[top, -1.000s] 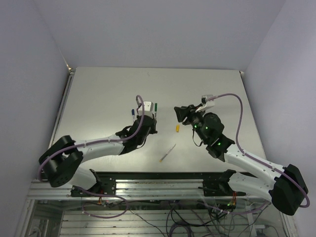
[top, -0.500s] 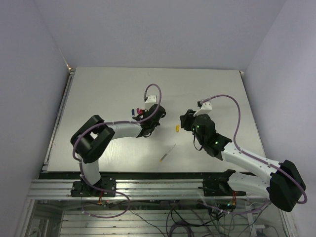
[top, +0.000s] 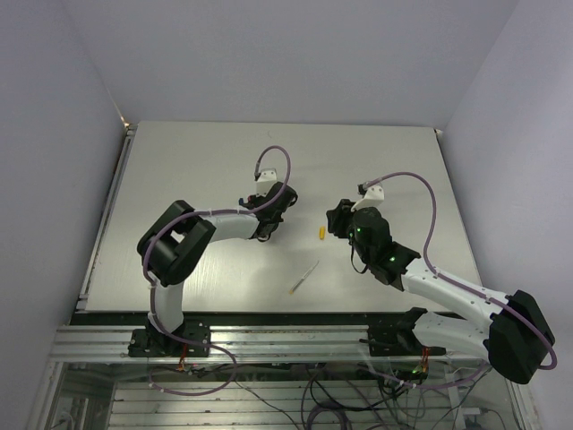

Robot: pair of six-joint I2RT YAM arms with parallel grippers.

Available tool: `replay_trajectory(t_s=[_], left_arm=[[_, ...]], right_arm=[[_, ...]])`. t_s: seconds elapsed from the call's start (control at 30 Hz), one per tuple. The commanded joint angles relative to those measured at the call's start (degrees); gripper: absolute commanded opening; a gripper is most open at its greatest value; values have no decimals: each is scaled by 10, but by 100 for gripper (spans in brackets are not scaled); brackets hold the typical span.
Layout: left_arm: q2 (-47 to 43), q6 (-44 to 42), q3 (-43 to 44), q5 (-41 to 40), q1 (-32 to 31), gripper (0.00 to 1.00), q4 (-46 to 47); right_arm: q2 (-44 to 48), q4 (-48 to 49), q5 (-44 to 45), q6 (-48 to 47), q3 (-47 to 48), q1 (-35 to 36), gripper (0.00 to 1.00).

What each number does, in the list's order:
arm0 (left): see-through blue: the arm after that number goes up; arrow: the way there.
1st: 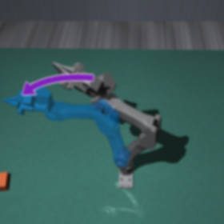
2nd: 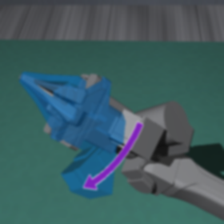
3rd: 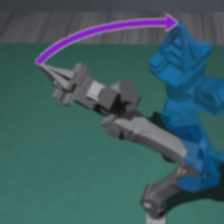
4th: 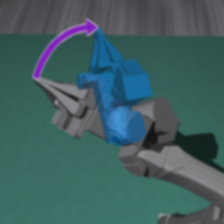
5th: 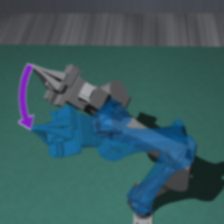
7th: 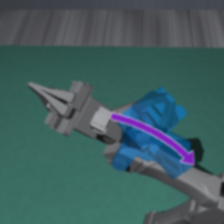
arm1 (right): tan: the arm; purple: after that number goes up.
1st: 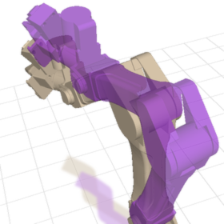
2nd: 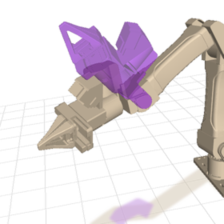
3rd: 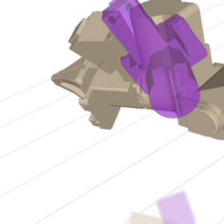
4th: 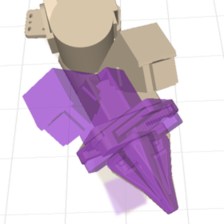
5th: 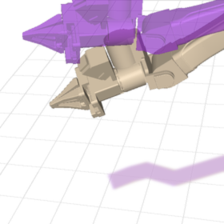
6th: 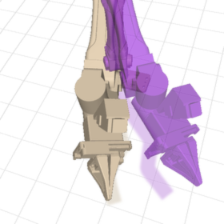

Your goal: Insert the pens into the pen caps

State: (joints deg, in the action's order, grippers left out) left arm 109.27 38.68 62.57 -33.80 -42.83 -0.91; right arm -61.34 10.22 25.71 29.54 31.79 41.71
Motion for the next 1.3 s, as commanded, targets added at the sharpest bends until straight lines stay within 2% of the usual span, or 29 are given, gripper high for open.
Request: replay_trajectory(t_s=[0.0,0.2,0.37,0.43,0.9,1.0,1.1,1.27], left_arm=[[12,4,12,-4,4,12,-16],[7,5,7,2,5,20,-12],[-9,2,9,3,5,43,-9],[-16,-1,10,2,5,48,-7],[-117,-40,-7,46,-2,48,6],[-145,-67,-47,71,-23,48,27],[-175,-116,-100,128,-56,47,72],[-221,-198,-196,225,-109,48,151]], right_arm=[[-1,9,4,3,-4,1,39],[-1,19,-4,5,-7,1,39],[-1,26,-13,-1,-8,1,38],[1,30,-15,-1,-11,1,38],[-5,15,24,26,-11,0,38],[-26,-7,40,45,-4,-3,37],[-46,-42,55,64,10,-4,36],[-42,-45,74,82,1,-11,34]])
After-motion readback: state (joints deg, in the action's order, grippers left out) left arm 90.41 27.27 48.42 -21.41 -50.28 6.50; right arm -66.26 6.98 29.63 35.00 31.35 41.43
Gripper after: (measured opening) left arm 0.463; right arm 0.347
